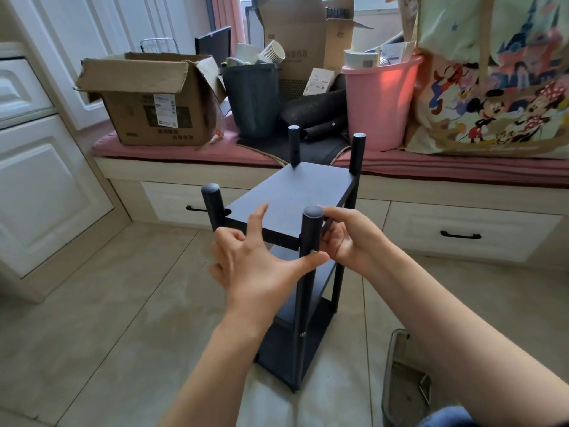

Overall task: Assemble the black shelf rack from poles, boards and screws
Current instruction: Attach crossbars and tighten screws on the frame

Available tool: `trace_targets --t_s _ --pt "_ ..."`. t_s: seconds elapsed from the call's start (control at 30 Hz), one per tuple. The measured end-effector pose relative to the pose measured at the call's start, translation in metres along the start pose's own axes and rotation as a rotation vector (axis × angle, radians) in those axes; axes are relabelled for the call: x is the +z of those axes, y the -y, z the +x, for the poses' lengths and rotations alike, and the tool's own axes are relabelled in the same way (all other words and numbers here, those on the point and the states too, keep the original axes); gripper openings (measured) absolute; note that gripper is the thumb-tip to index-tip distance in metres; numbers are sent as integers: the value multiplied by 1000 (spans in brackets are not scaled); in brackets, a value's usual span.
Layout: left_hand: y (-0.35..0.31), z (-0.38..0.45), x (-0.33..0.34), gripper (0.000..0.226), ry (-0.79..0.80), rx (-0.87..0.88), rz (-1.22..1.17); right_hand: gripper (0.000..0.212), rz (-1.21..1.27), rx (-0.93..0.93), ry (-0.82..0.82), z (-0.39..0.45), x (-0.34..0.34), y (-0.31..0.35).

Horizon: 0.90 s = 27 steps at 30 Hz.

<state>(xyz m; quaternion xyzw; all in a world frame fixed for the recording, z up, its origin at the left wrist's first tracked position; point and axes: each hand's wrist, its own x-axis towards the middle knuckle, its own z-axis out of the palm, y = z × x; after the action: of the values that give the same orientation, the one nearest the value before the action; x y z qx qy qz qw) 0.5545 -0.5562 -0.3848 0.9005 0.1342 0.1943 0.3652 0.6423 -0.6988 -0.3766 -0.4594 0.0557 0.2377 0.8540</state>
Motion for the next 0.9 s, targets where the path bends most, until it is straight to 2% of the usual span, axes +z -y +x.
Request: trace_targets --t_s 0.07,0.13,0.27,0.43,0.5,0.57,0.73,0.9 --pt "6 5 -1 125 160 -85 -140 13 -25 0 -16 3 -4 0" --pt "10 8 -1 125 250 -57 -268 14 -77 -29 -43 5 -10 0" --pt "12 14 4 85 214 94 -455 24 -204 -62 -96 8 -17 1" --pt "10 14 8 76 140 107 -647 9 -107 -101 -99 12 -18 9" --pt "12 16 9 77 135 94 -667 9 -60 -121 -128 16 -21 18" --pt "15 17 10 78 142 82 -678 16 -37 -123 -166 23 -28 28" --pt "20 19 11 76 138 63 -688 35 -172 -108 -297 54 -41 63" --pt "22 18 11 78 157 68 -675 69 -423 -25 -377 87 -32 93"
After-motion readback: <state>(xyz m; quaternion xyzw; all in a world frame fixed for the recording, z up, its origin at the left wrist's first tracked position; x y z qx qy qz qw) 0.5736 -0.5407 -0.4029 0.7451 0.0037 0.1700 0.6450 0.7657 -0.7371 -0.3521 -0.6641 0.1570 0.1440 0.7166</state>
